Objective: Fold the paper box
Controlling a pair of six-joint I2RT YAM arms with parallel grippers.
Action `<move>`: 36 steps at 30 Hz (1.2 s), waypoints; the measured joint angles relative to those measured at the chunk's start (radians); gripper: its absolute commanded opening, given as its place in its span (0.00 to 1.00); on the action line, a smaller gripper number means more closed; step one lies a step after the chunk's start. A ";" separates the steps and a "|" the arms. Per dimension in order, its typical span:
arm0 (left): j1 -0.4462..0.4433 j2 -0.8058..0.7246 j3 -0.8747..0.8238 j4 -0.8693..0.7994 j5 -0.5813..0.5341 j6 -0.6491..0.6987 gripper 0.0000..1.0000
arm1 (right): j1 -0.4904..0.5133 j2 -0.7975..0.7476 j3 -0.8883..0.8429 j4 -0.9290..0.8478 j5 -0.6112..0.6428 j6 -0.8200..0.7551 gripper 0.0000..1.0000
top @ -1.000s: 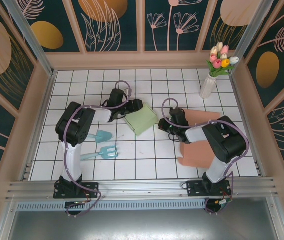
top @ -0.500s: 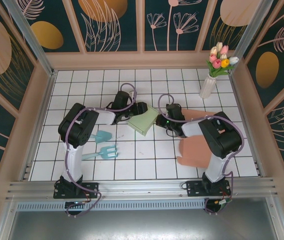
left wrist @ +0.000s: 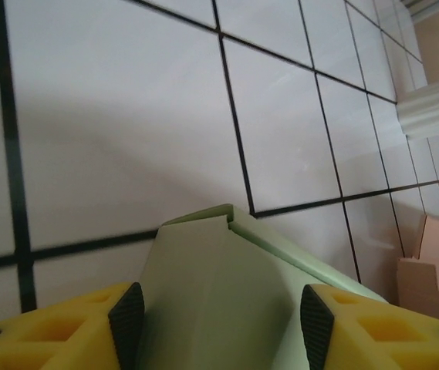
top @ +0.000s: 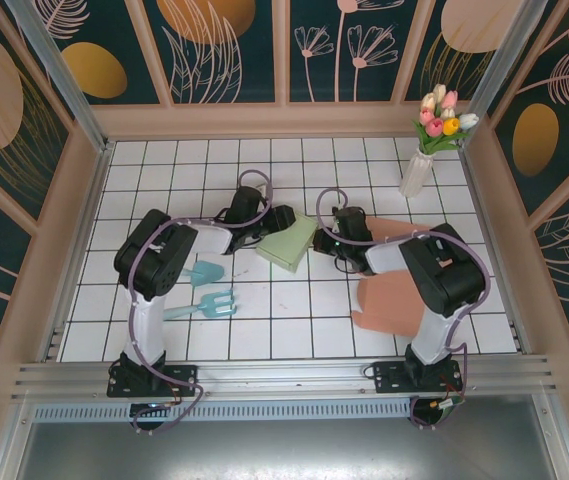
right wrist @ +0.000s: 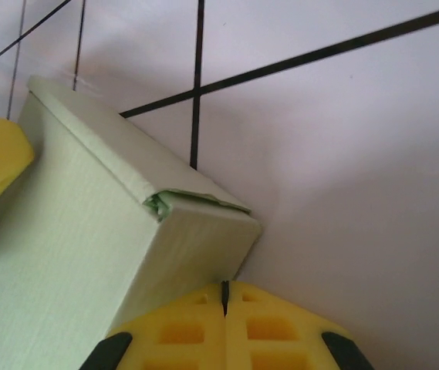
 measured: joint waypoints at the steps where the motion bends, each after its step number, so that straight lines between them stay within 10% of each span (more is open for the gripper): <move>1: 0.000 -0.013 -0.016 -0.006 -0.003 -0.008 0.61 | 0.000 -0.023 -0.015 -0.003 0.003 0.001 0.00; 13: 0.044 -0.158 -0.193 0.004 -0.031 -0.048 0.64 | 0.036 -0.289 -0.268 -0.026 0.022 0.039 0.00; 36: 0.011 -0.207 -0.331 0.137 -0.032 -0.104 0.64 | 0.224 -0.114 -0.200 0.095 -0.016 0.128 0.00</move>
